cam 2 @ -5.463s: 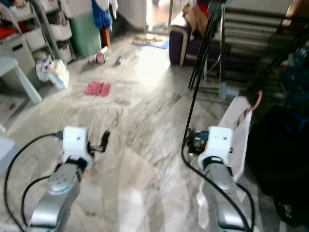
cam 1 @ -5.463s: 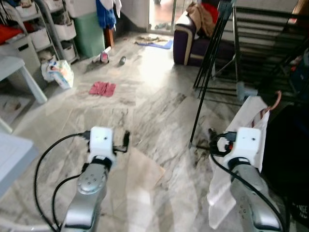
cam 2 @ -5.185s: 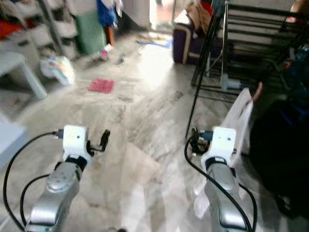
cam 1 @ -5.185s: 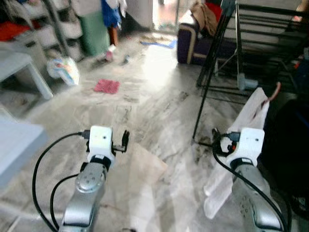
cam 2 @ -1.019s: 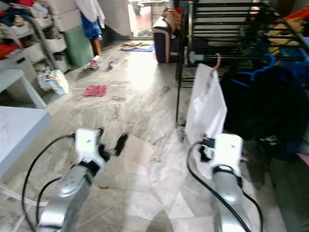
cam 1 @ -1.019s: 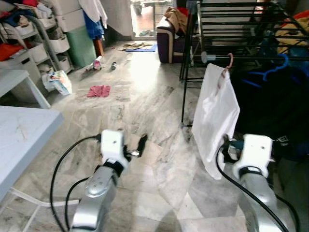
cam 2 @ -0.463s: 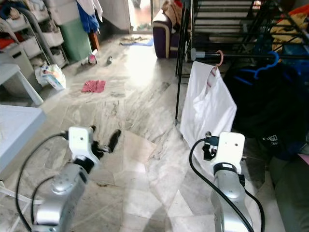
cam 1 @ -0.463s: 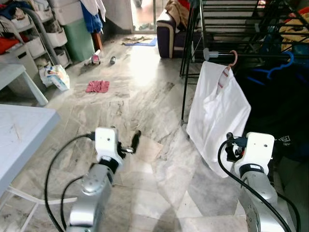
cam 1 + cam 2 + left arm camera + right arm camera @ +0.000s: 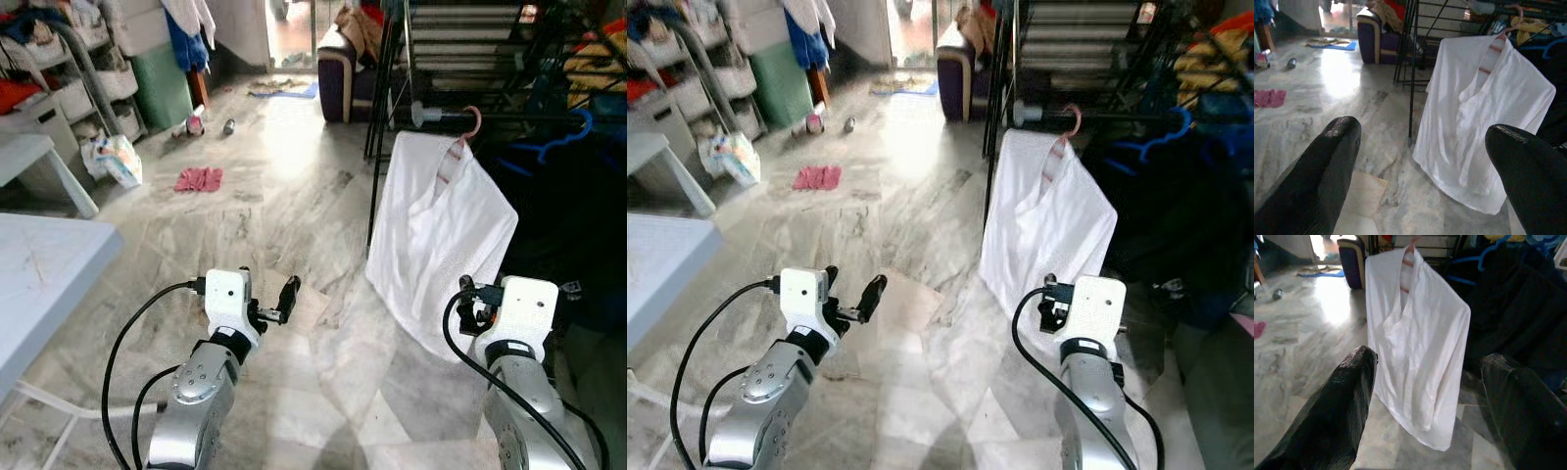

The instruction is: Hang hanger

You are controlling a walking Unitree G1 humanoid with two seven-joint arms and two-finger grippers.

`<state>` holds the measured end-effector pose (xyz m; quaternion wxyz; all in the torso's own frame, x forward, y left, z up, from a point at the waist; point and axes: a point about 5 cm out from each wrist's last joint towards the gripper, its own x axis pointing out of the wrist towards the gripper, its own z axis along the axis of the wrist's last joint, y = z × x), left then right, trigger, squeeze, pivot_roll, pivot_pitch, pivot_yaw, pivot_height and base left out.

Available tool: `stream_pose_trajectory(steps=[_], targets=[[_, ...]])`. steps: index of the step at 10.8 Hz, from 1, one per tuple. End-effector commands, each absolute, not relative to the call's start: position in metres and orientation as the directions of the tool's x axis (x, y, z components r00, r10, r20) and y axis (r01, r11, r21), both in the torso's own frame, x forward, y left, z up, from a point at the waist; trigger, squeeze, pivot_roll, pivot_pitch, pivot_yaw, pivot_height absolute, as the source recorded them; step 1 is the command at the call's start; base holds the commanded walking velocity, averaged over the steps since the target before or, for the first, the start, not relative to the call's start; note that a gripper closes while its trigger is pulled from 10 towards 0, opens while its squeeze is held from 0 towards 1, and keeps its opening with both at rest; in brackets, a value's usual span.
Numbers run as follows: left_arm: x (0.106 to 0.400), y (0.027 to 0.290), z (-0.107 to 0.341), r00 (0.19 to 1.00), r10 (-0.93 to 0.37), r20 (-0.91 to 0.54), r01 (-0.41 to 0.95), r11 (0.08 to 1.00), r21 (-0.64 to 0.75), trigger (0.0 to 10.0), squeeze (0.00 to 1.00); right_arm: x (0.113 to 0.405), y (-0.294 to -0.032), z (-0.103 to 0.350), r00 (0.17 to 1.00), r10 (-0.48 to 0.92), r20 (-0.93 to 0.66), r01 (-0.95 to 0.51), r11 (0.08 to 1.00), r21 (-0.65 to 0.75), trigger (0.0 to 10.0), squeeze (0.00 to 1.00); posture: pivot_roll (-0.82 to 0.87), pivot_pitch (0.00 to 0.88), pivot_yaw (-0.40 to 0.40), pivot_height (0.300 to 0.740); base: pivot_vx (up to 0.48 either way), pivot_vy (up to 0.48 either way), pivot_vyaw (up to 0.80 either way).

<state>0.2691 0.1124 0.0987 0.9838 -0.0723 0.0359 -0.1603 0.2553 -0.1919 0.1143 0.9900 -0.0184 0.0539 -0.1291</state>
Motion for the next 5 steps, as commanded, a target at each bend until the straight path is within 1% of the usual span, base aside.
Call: stream_pose_trajectory(steps=[1, 5], targets=[[0.2748, 0.1096, 0.1032, 0.942, -0.335, -0.027, 0.327, 0.932, -0.158, 10.0, 0.0, 0.2594, -0.1931, 0.1186, 0.964, -0.254, -0.082, 0.251, 0.967, -0.042, 10.0, 0.0, -0.03, 0.0, 0.054, 0.74, 0.285, 0.0, -0.58], [0.2776, 0.111, 0.1044, 0.944, -0.329, -0.021, 0.321, 0.933, -0.16, 10.0, 0.0, 0.2676, -0.1901, 0.1229, 0.973, -0.223, -0.066, 0.223, 0.975, -0.014, 10.0, 0.0, -0.02, 0.0, 0.053, 0.74, 0.283, 0.0, -0.6]])
